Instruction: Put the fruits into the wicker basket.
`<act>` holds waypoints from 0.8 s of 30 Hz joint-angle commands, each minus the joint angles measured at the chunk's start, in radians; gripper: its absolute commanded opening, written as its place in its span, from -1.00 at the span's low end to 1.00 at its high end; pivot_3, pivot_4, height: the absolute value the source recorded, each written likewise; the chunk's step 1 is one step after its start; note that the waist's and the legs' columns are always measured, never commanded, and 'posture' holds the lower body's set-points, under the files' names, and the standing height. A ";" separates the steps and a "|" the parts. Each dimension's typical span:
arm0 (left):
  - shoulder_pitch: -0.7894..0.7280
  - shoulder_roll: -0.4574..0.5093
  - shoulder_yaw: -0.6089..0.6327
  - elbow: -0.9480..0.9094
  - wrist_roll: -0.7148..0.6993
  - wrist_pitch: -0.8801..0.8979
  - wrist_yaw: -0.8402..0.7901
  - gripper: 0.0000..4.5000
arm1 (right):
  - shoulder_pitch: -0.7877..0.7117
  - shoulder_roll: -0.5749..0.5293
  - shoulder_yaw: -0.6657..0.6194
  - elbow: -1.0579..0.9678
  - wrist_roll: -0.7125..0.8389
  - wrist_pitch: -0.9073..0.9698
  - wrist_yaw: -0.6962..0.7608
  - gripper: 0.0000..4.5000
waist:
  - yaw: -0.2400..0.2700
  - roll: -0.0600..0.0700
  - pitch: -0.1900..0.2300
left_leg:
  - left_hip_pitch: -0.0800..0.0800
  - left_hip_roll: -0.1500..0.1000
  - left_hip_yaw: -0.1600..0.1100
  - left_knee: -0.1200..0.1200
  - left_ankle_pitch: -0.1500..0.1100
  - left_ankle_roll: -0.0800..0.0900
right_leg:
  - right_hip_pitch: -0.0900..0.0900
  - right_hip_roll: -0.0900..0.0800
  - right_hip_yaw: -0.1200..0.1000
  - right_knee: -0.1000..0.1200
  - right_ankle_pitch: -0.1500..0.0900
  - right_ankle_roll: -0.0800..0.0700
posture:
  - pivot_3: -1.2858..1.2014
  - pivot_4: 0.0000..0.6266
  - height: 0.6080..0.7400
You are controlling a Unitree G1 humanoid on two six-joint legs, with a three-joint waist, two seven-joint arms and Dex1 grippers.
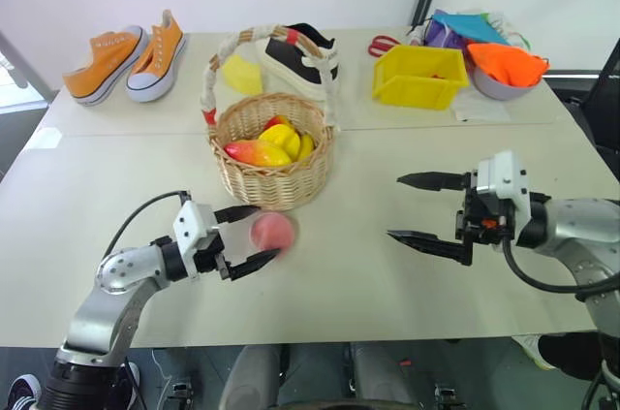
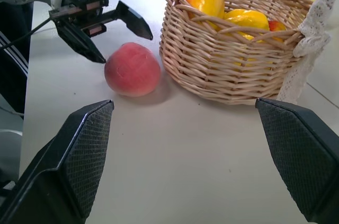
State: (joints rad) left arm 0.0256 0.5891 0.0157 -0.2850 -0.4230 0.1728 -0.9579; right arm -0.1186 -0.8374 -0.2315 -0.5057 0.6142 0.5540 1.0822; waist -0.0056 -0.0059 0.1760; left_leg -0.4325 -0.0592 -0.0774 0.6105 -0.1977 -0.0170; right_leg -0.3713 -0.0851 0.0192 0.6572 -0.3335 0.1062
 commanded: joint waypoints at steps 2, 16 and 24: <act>-0.001 0.006 -0.004 -0.009 0.022 -0.029 0.002 1.00 | 0.041 -0.049 -0.020 -0.034 0.011 -0.033 0.048 0.99 | 0.004 0.000 0.000 | -0.001 0.000 0.000 0.000 0.000 0.000 | 0.000 0.000 0.000 0.000 0.000 0.000 | 0.03 -0.52 1.00; -0.031 -0.008 -0.015 0.072 0.051 -0.019 0.015 0.47 | -0.022 -0.051 0.023 -0.002 0.005 -0.048 0.010 1.00 | 0.018 0.000 0.000 | -0.001 0.000 0.000 0.001 0.000 0.000 | 0.000 0.000 0.000 -0.001 0.000 0.000 | 0.03 -0.52 1.00; 0.008 -0.017 0.024 0.048 -0.016 -0.043 -0.012 0.33 | -0.046 -0.045 0.040 0.018 0.003 -0.058 0.003 1.00 | 0.017 0.000 0.000 | -0.001 0.000 0.000 0.001 0.000 0.000 | -0.001 0.000 0.000 -0.001 0.000 0.000 | 0.03 -0.52 1.00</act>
State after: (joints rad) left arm 0.0225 0.5739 0.0003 -0.2085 -0.4023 0.1455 -0.9590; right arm -0.1476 -0.8834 -0.1778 -0.4811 0.6099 0.5154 1.0877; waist 0.0115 -0.0058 0.1760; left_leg -0.4337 -0.0592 -0.0773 0.6110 -0.1978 -0.0170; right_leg -0.3719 -0.0853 0.0191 0.6563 -0.3333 0.1063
